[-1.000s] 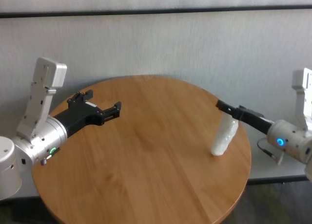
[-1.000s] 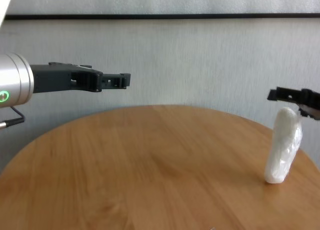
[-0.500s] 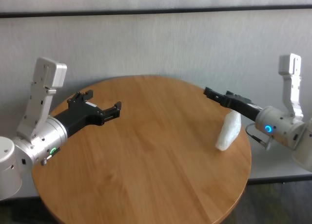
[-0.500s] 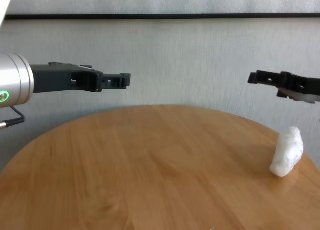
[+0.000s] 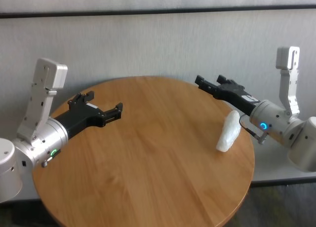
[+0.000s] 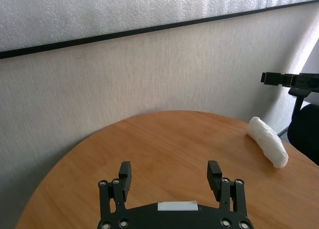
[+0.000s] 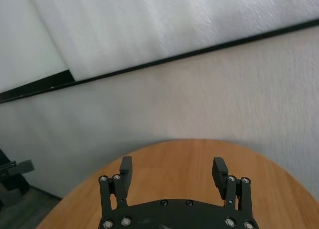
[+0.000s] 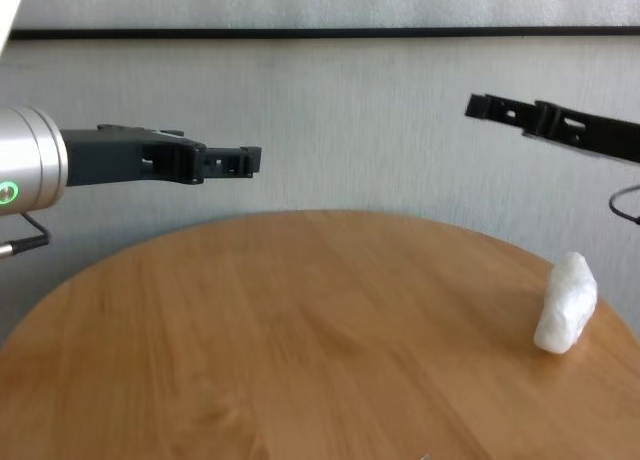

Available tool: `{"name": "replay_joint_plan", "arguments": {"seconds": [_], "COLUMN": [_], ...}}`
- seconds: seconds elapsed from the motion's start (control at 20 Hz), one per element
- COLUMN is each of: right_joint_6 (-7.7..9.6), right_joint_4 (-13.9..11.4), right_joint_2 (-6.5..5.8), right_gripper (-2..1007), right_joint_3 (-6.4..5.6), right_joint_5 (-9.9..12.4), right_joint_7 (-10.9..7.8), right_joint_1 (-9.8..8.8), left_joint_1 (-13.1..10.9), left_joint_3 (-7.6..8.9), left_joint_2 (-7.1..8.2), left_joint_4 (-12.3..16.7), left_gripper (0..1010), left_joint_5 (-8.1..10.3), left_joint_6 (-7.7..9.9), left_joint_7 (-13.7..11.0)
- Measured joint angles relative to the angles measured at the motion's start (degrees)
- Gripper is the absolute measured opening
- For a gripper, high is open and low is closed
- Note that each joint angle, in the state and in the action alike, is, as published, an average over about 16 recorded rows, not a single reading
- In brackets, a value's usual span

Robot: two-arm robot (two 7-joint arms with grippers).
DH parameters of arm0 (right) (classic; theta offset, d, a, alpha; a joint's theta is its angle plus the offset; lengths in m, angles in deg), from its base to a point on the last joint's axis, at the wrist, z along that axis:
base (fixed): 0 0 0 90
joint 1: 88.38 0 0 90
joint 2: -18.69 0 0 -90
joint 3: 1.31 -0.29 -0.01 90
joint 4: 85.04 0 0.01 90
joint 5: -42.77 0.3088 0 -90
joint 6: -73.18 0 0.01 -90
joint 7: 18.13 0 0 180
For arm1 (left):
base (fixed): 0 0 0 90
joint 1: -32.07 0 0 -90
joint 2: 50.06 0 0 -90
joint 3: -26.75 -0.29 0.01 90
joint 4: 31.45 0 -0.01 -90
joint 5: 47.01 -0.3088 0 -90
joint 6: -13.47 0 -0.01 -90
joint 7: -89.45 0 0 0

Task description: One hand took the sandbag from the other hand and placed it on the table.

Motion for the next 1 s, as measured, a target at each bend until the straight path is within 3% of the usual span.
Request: {"name": "replay_joint_plan", "arguments": {"seconds": [0.25,0.45,1.0], "right_joint_6": [-4.3,-6.81,-10.55], "right_joint_4": [-0.8,-1.5,-2.8], "right_joint_2": [0.48,0.83,2.37], "right_gripper": [1005,1005,1005], "right_joint_3": [0.25,0.49,1.78], "right_joint_5": [-2.5,-4.3,-8.5], "right_joint_7": [-2.3,-3.64,-6.15], "right_joint_1": [-0.42,-0.79,-1.59], "left_joint_1": [0.0,0.0,0.0], "left_joint_3": [0.0,0.0,0.01], "left_joint_2": [0.0,0.0,0.0], "left_joint_4": [0.0,0.0,0.0], "left_gripper": [1000,1000,1000], "left_joint_5": [0.0,0.0,0.0], "left_joint_6": [0.0,0.0,0.0], "left_joint_7": [0.0,0.0,0.0]}}
